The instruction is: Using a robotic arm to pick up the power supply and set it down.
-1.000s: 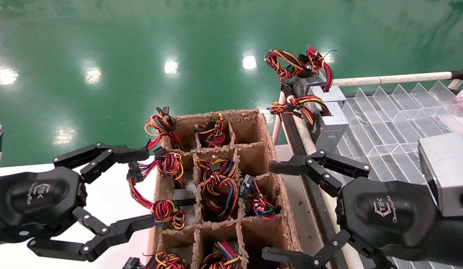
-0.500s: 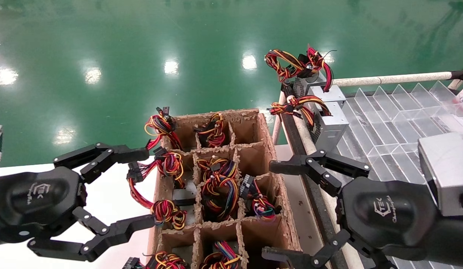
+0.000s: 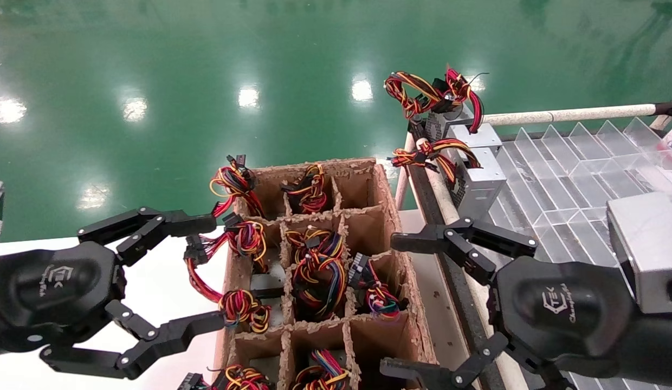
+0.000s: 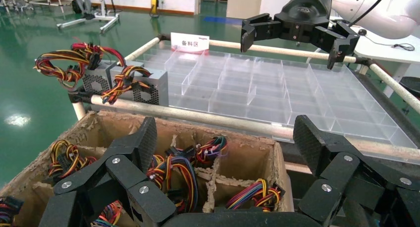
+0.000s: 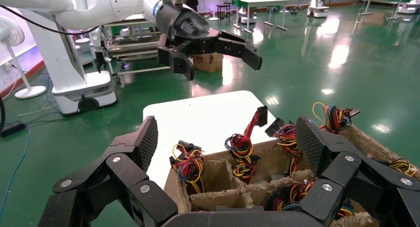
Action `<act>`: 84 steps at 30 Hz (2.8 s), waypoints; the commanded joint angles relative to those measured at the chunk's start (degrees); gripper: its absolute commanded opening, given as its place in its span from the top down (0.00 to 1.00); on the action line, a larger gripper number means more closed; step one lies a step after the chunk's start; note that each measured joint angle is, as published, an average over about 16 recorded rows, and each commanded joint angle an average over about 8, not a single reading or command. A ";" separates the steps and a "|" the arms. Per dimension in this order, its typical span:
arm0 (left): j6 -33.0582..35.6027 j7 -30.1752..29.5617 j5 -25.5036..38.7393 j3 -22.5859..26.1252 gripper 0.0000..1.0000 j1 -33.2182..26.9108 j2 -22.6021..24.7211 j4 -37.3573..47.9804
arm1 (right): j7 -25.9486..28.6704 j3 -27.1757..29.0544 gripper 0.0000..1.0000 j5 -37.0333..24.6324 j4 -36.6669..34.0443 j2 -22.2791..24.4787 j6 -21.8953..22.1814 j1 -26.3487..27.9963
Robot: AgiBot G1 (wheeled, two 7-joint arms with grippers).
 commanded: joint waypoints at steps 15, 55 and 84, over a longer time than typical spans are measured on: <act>0.00 0.00 0.00 0.00 0.00 0.00 0.00 0.00 | 0.00 0.00 0.00 0.00 0.00 0.00 0.00 0.00; 0.00 0.00 0.00 0.00 0.00 0.00 0.00 0.00 | 0.00 0.00 0.00 0.00 0.00 0.00 0.00 0.00; 0.00 0.00 0.00 0.00 0.00 0.00 0.00 0.00 | 0.00 0.00 0.00 0.00 0.00 0.00 0.00 0.00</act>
